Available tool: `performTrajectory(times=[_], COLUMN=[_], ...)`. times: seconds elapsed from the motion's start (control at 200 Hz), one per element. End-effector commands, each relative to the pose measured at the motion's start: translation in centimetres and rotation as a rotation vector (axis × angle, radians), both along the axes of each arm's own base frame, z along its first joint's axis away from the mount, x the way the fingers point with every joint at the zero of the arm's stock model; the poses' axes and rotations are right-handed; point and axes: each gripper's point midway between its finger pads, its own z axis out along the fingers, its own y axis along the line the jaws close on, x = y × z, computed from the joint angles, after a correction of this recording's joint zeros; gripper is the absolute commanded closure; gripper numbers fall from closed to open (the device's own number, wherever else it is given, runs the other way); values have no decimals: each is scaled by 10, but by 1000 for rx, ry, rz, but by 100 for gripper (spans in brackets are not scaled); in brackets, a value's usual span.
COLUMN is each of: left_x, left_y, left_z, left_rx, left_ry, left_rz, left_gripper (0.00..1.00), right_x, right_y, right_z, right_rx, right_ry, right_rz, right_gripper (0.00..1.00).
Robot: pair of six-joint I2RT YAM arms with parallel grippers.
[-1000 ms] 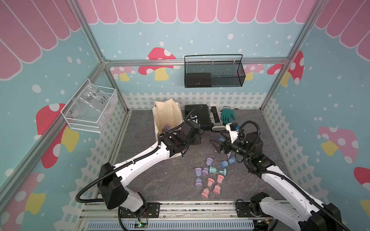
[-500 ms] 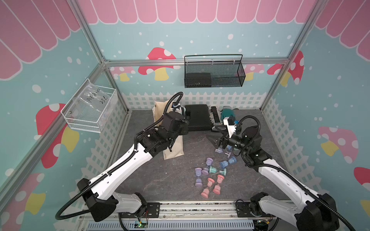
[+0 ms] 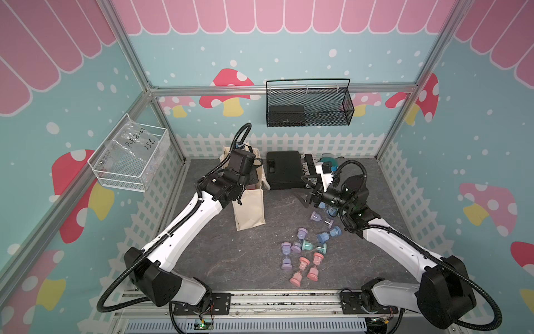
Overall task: Put the hourglass into the canvas bag
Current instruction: Place the hourglass in the canvas bag.
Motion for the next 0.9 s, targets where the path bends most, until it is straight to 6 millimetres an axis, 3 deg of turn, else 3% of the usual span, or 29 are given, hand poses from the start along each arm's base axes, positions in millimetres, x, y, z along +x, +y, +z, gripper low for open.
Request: performTrajectory(times=[0.0, 0.275, 0.3, 0.49, 0.675, 0.891], left_x=[14, 44, 49, 53, 52, 52], left_y=[3, 2, 13, 20, 22, 25], left_z=[-8, -66, -72, -113, -138, -152], left_rx=[-29, -36, -36, -25, -22, -8], left_ry=[37, 172, 185, 274, 326, 350], left_rz=[3, 5, 35, 74, 96, 116], left_gripper=[87, 86, 86, 83, 77, 68], right_x=[0, 6, 6, 7, 6, 8], right_y=[8, 16, 17, 23, 26, 25], right_z=[16, 6, 6, 2, 2, 0], right_rx=[31, 22, 21, 5, -2, -15], right_ry=[-40, -8, -5, 6, 6, 10], right_rz=[31, 50, 52, 66, 79, 64], right_gripper=[0, 0, 0, 0, 0, 0])
